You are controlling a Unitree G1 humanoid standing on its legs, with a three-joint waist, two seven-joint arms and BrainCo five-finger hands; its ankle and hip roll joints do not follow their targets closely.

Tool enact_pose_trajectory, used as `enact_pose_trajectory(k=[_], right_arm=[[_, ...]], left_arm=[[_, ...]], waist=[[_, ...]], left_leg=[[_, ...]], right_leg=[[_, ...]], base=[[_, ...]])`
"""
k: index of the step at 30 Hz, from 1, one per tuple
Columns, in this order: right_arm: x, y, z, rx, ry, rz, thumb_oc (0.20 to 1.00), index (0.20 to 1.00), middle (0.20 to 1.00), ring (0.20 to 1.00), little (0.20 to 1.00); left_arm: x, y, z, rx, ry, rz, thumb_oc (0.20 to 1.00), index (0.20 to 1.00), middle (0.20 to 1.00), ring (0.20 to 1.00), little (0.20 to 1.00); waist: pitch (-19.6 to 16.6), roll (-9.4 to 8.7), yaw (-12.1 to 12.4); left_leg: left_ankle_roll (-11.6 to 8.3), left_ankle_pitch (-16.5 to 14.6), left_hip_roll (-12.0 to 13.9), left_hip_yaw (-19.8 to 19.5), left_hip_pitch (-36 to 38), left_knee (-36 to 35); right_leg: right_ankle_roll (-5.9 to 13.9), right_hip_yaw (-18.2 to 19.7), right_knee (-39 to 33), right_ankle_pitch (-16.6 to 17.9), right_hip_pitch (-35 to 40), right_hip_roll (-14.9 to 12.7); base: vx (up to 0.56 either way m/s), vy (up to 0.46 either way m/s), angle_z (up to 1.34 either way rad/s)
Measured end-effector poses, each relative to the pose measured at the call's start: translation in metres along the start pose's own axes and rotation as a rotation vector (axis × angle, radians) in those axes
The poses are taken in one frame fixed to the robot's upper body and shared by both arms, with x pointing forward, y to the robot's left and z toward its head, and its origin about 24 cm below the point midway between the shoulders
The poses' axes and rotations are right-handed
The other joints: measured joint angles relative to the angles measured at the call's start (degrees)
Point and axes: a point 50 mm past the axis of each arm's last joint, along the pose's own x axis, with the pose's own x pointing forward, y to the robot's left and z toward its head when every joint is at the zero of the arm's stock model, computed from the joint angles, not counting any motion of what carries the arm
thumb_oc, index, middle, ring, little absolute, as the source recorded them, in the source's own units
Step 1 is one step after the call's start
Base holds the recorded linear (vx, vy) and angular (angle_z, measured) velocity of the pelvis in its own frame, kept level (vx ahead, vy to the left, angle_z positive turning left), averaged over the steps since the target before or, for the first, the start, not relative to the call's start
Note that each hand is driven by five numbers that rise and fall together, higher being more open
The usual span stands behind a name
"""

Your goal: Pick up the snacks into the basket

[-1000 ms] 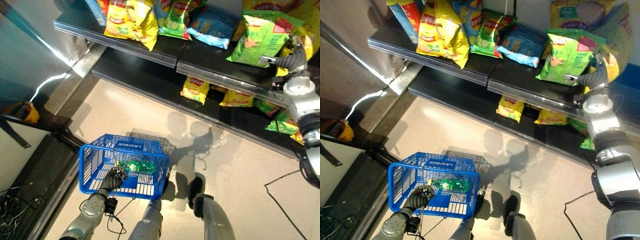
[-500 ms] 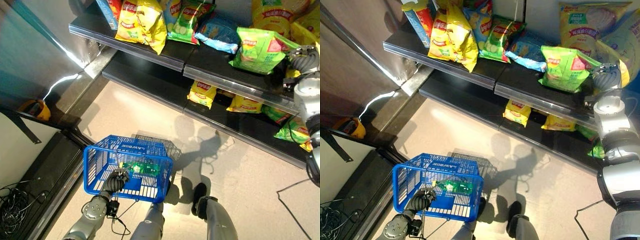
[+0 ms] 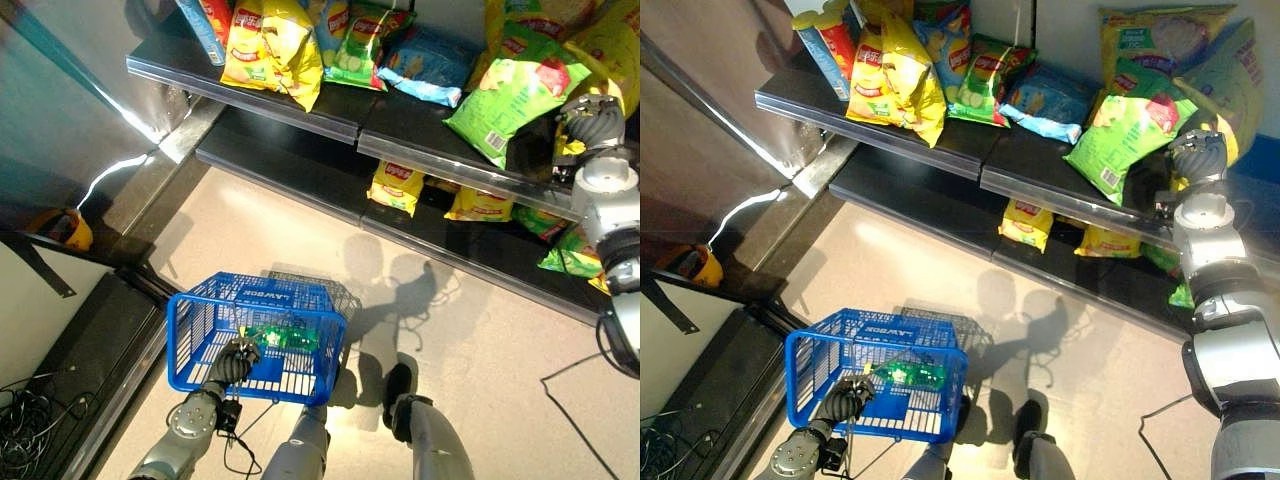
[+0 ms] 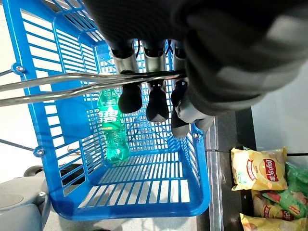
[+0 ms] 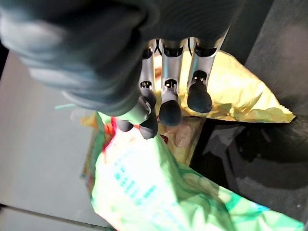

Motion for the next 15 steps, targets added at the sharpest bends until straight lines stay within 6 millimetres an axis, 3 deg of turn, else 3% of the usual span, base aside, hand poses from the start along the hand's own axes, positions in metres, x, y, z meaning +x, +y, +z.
enact_pose_trajectory(k=[10,14,15], right_arm=[[-0.001,0.003,0.002,0.000,-0.014,0.026,0.200,0.200,0.200,0.200,0.200],[-0.002,0.008,0.012,0.066,-0.045,0.047,0.200,0.200,0.200,0.200,0.200],[-0.002,0.009,0.015,0.080,-0.054,0.050,0.520,0.520,0.520,0.520,0.520]], left_arm=[[0.001,0.001,0.001,0.001,-0.003,0.001,0.200,0.200,0.200,0.200,0.200],[0.001,0.001,0.001,0.000,-0.003,0.003,0.200,0.200,0.200,0.200,0.200],[0.001,0.001,0.001,0.000,-0.003,0.003,0.200,0.200,0.200,0.200,0.200]], waist=[[-0.01,0.00,-0.76],[-0.01,-0.01,-1.61],[-0.01,-0.01,-1.58]], left_leg=[[0.71,0.07,0.75,2.39,-0.15,-0.24],[1.04,-0.12,0.83,2.96,-0.11,-0.38],[1.11,-0.15,0.87,3.20,-0.10,-0.38]], right_leg=[[0.54,2.47,-3.87,3.07,0.46,1.76],[0.74,3.34,-4.80,3.75,0.50,2.13],[0.63,3.39,-4.80,3.93,0.51,2.18]], base=[[0.01,0.041,-0.16],[0.01,0.035,-0.11],[0.00,0.012,-0.18]])
